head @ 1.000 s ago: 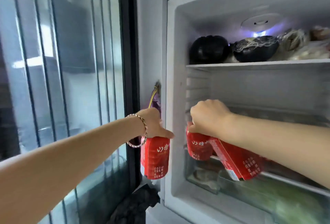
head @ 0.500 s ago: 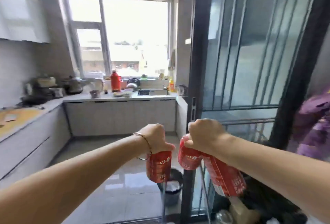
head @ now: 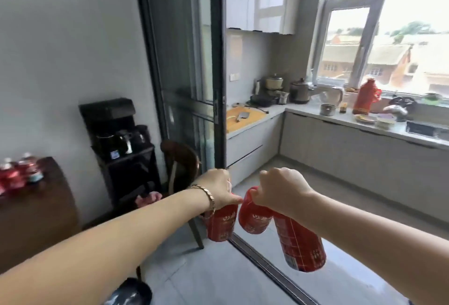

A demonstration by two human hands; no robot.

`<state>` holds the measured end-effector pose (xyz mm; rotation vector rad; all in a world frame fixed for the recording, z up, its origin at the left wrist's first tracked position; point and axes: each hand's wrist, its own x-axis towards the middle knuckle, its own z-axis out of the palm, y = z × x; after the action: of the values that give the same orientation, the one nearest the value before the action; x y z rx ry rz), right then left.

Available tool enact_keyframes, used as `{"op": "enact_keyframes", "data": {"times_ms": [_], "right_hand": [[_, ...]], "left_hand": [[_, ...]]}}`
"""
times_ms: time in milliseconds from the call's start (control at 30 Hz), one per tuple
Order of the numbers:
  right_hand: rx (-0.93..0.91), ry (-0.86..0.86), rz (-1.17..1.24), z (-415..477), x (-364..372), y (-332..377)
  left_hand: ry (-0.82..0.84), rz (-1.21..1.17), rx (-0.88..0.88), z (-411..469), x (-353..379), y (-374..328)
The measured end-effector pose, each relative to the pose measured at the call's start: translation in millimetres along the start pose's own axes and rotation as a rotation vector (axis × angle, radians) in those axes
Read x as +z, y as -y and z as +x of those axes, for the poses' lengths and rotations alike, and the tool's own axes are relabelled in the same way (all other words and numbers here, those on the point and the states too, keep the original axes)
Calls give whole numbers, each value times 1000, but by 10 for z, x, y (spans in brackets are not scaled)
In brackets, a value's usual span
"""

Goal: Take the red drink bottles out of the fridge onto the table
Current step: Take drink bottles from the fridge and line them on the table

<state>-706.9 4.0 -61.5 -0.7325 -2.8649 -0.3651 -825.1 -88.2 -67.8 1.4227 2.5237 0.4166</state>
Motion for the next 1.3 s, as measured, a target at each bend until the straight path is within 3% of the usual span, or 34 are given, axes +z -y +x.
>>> {"op": "enact_keyframes", "data": {"times_ms": [367, 700, 1033, 1300], "right_hand": [[-532, -37, 71, 2048, 323, 1757], [-822, 1, 100, 2889, 331, 3640], [-787, 85, 148, 3614, 392, 5903], [-714, 168, 223, 4405, 642, 7202]], "left_hand": [[-202, -29, -589, 37, -588, 2072], [-368, -114, -901, -475, -893, 3799], [-295, -132, -965, -1009, -1260, 6059], [-302, -180, -1046, -1056, -1422, 7646]]}}
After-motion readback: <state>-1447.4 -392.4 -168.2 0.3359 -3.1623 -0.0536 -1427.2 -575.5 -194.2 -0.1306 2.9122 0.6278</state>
